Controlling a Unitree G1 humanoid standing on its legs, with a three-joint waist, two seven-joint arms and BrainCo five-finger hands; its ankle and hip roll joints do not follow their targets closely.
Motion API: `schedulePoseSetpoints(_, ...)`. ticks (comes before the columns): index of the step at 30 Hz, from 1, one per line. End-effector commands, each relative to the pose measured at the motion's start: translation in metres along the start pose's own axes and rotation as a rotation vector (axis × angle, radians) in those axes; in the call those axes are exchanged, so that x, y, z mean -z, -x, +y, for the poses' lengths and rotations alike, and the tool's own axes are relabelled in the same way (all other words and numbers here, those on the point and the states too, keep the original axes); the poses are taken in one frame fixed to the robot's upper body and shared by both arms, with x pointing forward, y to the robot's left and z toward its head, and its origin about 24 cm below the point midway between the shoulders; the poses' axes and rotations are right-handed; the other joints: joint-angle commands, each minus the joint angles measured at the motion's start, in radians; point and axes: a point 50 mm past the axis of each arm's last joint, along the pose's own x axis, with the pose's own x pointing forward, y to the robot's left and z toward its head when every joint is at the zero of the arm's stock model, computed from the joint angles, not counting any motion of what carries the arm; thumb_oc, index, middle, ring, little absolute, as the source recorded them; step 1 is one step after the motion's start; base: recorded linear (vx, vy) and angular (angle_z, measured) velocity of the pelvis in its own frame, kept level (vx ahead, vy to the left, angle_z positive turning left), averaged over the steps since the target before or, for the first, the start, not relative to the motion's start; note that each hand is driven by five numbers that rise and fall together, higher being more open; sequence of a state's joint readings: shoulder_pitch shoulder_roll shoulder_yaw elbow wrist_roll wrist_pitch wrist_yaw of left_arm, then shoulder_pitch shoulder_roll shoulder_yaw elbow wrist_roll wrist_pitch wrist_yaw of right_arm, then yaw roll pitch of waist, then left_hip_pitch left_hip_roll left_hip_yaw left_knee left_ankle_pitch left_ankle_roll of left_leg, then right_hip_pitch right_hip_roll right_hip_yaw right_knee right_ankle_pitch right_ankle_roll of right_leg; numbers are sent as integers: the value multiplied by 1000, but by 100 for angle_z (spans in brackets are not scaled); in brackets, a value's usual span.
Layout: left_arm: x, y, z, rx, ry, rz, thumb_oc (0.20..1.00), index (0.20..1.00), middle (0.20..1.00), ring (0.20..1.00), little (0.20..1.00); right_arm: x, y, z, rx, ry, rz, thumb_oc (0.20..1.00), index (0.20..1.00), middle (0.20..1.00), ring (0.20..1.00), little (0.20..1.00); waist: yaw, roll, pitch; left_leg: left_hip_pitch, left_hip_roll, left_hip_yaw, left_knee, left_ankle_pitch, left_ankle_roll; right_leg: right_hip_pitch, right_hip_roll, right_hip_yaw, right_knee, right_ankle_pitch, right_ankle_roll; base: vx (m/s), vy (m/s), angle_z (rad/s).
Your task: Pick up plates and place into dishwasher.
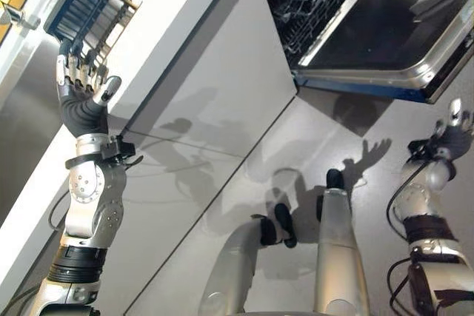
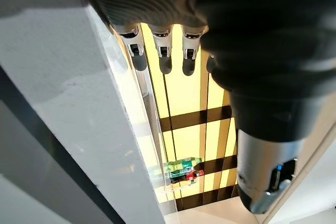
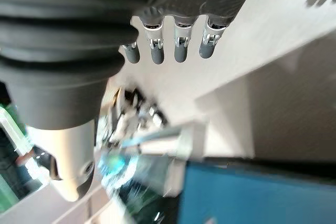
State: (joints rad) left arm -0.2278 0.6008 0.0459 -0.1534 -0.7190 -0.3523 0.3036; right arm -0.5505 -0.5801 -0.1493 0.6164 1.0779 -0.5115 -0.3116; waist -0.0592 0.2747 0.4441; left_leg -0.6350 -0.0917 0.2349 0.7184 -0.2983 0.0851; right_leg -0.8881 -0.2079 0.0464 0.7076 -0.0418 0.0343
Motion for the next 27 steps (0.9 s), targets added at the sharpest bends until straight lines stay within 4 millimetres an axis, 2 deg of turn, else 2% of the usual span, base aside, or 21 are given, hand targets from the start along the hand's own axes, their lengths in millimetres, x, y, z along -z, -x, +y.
schedulePoseSetpoints(1, 71, 52, -5, 2, 24, 420, 1000, 1000, 1000, 1000, 1000, -31, -21, 36, -160, -108, -88, 1000, 1000, 1000, 1000, 1000, -14, 10, 76, -42, -6, -23, 147, -63, 7, 45, 38, -36, -134, 70, 16, 54, -113, 11)
schedulePoseSetpoints(3, 67, 48, -5, 13, 25, 408, 1000, 1000, 1000, 1000, 1000, -33, -25, 45, -200, -116, -72, 1000, 1000, 1000, 1000, 1000, -6, 13, 76, -58, 0, -33, 160, -66, 4, 32, 46, -39, -117, 55, 11, 41, -107, 5)
schedulePoseSetpoints(9, 63, 38, -7, 41, 16, 391, 1000, 1000, 1000, 1000, 1000, -27, -32, 66, -329, -233, 32, 1000, 1000, 1000, 1000, 1000, 16, 14, 76, -116, 7, -59, 202, -28, -9, -3, 61, -53, -93, 44, -7, 12, -116, 8)
schedulePoseSetpoints(13, 62, 34, -7, 47, 8, 384, 1000, 1000, 1000, 1000, 1000, -20, -25, 102, -505, -246, 98, 1000, 1000, 1000, 1000, 1000, 36, 18, 76, -144, 8, -78, 203, 15, -19, -18, 67, -63, -101, 47, -20, -2, -82, 6)
schedulePoseSetpoints(14, 61, 34, -6, 46, 8, 377, 1000, 1000, 1000, 1000, 1000, -17, -19, 115, -565, -243, 110, 1000, 1000, 1000, 1000, 1000, 43, 19, 76, -150, 7, -84, 201, 28, -21, -20, 72, -64, -103, 47, -24, -8, -42, 0)
schedulePoseSetpoints(20, 60, 35, -2, 32, 14, 364, 1000, 1000, 1000, 1000, 1000, -10, 8, 163, -773, -231, 141, 1000, 1000, 1000, 1000, 1000, 58, 15, 76, -154, 8, -105, 182, 76, -33, -14, 84, -68, -123, 54, -36, -5, -11, -5)
schedulePoseSetpoints(27, 58, 37, 6, 24, 14, 359, 1000, 1000, 1000, 1000, 1000, -10, 36, 195, -941, -190, 123, 1000, 1000, 1000, 1000, 1000, 79, -12, 76, -129, 10, -135, 172, 116, -42, 32, 94, -83, -142, 57, -43, -1, -4, -8)
